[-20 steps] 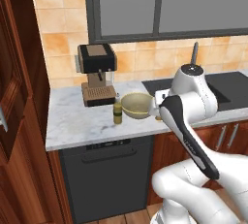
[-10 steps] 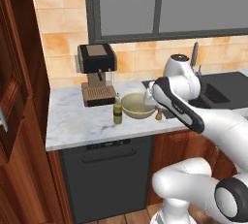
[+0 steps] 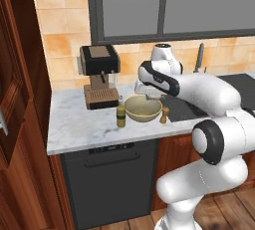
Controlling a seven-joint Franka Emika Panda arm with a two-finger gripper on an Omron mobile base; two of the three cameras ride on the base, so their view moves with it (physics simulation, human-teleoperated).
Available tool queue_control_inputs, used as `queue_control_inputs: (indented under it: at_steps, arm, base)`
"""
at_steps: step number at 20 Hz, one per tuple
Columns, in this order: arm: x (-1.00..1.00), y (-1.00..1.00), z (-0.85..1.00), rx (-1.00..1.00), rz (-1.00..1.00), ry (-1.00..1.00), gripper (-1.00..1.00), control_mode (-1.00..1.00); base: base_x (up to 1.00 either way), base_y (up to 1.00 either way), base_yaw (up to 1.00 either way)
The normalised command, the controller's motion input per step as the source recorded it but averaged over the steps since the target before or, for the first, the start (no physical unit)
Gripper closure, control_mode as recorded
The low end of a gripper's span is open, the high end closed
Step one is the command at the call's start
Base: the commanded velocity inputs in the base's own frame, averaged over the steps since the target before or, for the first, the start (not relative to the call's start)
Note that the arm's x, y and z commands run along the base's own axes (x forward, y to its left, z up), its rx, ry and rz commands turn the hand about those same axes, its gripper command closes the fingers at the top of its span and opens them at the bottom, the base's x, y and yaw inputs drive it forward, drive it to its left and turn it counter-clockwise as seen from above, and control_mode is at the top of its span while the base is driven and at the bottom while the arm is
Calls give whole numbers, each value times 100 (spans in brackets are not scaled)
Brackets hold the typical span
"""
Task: Retrieve the bottle and the shaker from the cabinet and place them next to the mixing bowl on the counter. Then add garlic from the fridge to the mixing bowl.
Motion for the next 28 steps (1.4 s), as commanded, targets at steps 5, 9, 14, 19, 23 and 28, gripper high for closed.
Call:
queue_control_inputs:
  at_steps: [5,9,14,19,23,28]
  arm:
    - [81,-1,-43,-11,-5,-5,100,-100]
    - [78,0,-38,-4,-2,-3,100,-100]
    - [42,0,-45,10,0,11,100,-100]
    - [2,0,-70,1,0,4,100,-100]
    - [0,9,-57,0,2,0,100,-100]
    - [0,11,-18,2,0,0,100,-100]
  base:
    - [0,0,0]
    - [0,0,0]
    - [0,0,0]
    - [0,0,0]
    - [0,0,0]
    - [0,0,0]
